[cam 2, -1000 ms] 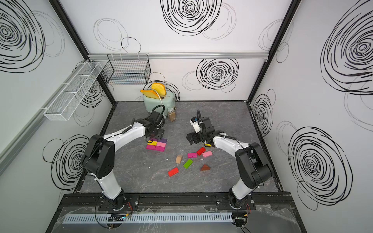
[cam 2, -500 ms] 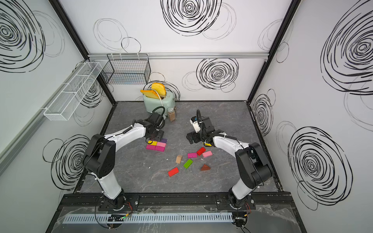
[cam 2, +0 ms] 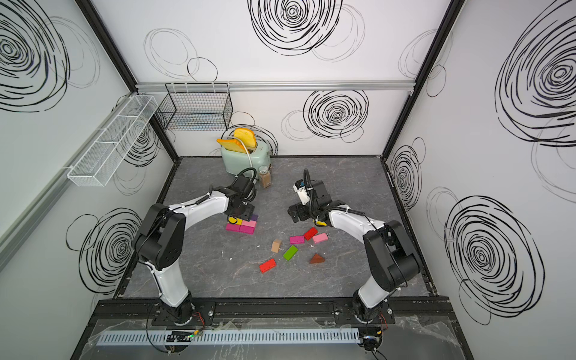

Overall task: Assemble a piece of candy with building blocks
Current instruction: Adjust the building block at the center of the board.

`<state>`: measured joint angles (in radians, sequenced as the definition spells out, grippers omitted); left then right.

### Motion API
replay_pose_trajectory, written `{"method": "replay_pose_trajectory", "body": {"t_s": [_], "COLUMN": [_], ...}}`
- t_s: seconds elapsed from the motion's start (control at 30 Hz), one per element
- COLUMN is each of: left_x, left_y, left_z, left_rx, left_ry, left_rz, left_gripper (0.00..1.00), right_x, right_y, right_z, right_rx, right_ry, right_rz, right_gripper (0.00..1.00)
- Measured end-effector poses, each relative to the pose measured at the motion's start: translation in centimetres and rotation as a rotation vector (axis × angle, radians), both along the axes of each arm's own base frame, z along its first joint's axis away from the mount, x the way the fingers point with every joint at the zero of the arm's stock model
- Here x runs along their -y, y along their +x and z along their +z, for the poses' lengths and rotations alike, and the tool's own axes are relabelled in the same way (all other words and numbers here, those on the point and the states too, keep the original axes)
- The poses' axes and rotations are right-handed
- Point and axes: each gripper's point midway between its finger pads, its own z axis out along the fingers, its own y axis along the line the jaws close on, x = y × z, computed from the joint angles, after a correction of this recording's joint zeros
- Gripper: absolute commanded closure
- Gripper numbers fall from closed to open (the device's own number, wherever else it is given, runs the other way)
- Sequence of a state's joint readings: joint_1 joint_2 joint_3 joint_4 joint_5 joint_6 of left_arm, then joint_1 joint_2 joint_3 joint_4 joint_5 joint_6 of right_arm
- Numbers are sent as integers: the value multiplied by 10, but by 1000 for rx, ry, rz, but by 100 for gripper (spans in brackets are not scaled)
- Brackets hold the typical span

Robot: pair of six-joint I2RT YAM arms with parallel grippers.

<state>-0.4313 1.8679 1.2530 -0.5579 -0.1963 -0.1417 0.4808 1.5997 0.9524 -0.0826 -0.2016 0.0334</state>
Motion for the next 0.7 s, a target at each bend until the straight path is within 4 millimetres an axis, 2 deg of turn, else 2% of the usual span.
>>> {"method": "replay_pose_trajectory", "body": {"t_s": [0.33,0.7], "left_x": [4,10], "left_y": [2,15], "left_z": [-3,0], "left_rx": [-5,17], "left_ry": [-14,-26], "left_rz": [-4,-1], "left_gripper": [33,34], "right_x": [0,0], "right_y": [0,0], "right_z": [0,0], "right_rx": [0,0], "right_ry": [0,0], "right_rz": [0,-1], "right_gripper": [3,3]}}
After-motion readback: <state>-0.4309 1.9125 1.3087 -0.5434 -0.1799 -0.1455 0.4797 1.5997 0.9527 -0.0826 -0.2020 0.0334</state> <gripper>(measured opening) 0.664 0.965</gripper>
